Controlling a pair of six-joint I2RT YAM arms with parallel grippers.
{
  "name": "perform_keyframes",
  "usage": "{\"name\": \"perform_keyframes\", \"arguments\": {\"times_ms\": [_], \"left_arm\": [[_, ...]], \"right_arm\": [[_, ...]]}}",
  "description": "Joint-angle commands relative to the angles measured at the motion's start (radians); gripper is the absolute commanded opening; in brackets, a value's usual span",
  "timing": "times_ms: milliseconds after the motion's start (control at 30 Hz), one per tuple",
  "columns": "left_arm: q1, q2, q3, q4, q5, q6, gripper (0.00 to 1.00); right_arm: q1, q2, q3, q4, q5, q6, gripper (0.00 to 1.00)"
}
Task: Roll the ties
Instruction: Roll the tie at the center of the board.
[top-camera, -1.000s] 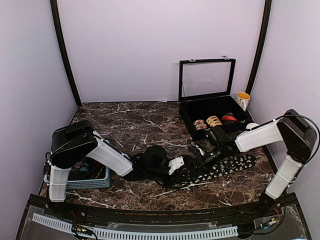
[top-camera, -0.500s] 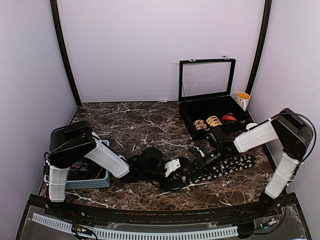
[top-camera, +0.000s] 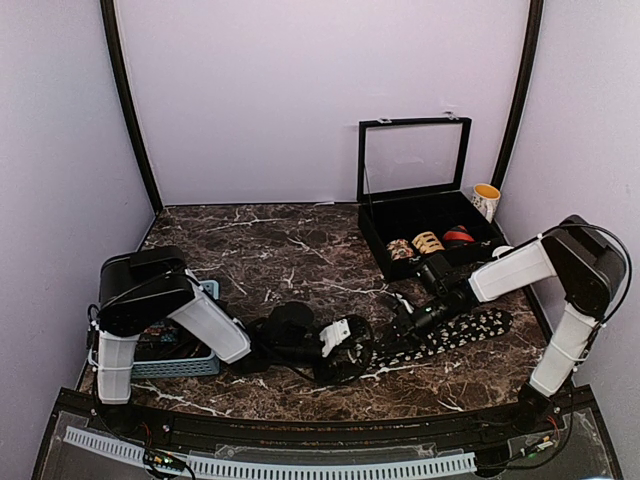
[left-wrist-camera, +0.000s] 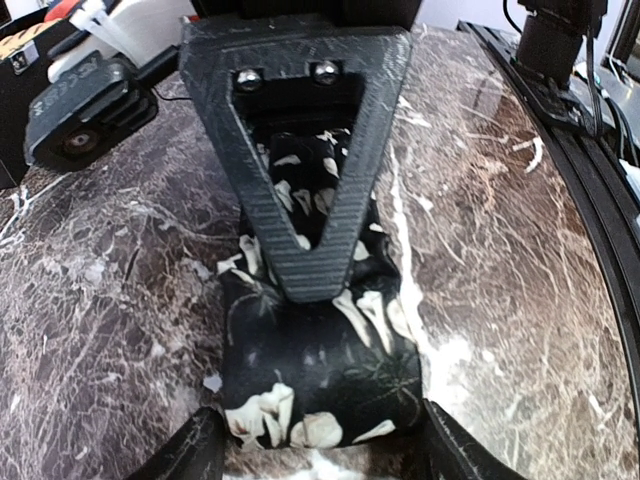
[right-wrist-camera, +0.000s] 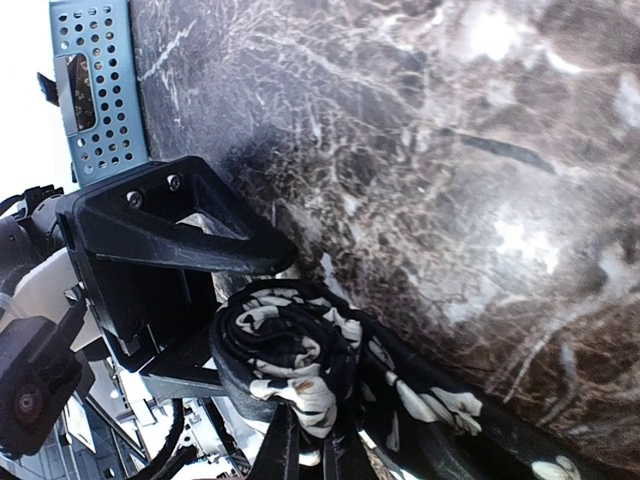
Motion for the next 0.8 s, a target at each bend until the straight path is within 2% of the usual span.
{"name": "perform_keyframes", "arguments": {"times_ms": [0, 267, 467, 767], "left_arm": [[0.006, 0.043, -0.001, 0.055, -0.021, -0.048, 0.66], [0.006, 0.066, 0.007, 0.108, -0.041, -0.047, 0.67], [0.006, 0.007, -0.069, 0.133, -0.060, -0.026, 0.67], [0.005, -0.071, -0.161, 0.133, -0.033, -0.008, 0.67]], "right_arm": [[-0.012, 0.066, -0.056, -0.253, 0.326, -0.030, 0.00], [-0.013, 0.050, -0.057, -0.319, 0.376, -0.057, 0.00], [-0.019, 0.032, -0.062, -0.365, 0.456, -0.058, 0.00], [-0.008, 0.111, -0.014, -0.305, 0.437, -0.030, 0.00]]}}
